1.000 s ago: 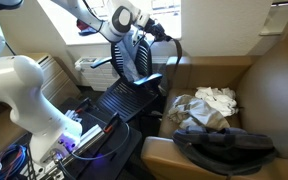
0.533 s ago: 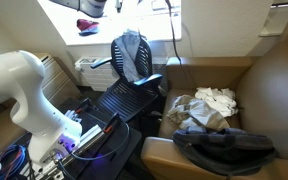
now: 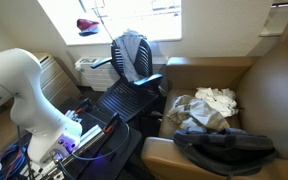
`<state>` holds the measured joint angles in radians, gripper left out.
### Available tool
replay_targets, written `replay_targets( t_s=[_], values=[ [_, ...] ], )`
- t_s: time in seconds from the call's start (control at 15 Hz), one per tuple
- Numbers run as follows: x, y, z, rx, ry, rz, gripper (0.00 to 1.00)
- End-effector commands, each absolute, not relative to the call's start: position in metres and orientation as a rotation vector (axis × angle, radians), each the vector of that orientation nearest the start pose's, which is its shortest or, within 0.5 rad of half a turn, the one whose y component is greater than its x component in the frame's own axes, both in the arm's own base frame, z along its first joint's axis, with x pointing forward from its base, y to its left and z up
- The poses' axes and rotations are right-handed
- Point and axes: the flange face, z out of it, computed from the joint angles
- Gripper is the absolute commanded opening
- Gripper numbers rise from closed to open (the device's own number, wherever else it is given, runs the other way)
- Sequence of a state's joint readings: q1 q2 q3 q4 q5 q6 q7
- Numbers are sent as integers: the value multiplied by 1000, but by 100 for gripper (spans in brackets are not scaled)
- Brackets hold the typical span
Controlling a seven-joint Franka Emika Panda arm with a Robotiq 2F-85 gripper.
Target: Take the belt off the arm of the black chair and put it on the seat
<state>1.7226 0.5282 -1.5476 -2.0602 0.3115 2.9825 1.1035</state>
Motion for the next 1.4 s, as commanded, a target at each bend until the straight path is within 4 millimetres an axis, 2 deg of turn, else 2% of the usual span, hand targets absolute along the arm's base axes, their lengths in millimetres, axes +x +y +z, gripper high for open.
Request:
replay_targets(
  t_s=[0.0, 0.2, 0.47, 0.6, 0.73, 0.8, 0.87, 0.93, 1.13, 1.33],
  values=[
    [574, 171, 487, -2239, 1155, -1052, 1],
    [559, 140, 432, -2273, 1220, -865, 1],
    [539, 73, 374, -2345, 1379, -607, 1],
    [532, 52, 367, -2354, 1400, -480, 1],
    [532, 41, 371, -2337, 1395, -366, 1],
    [535, 39, 388, -2313, 1378, -349, 1],
    [536, 47, 399, -2294, 1354, -315, 1],
    [539, 58, 396, -2279, 1333, -247, 1],
    [543, 75, 404, -2195, 1264, -66, 1],
    [550, 101, 408, -2130, 1206, 167, 1]
  ],
)
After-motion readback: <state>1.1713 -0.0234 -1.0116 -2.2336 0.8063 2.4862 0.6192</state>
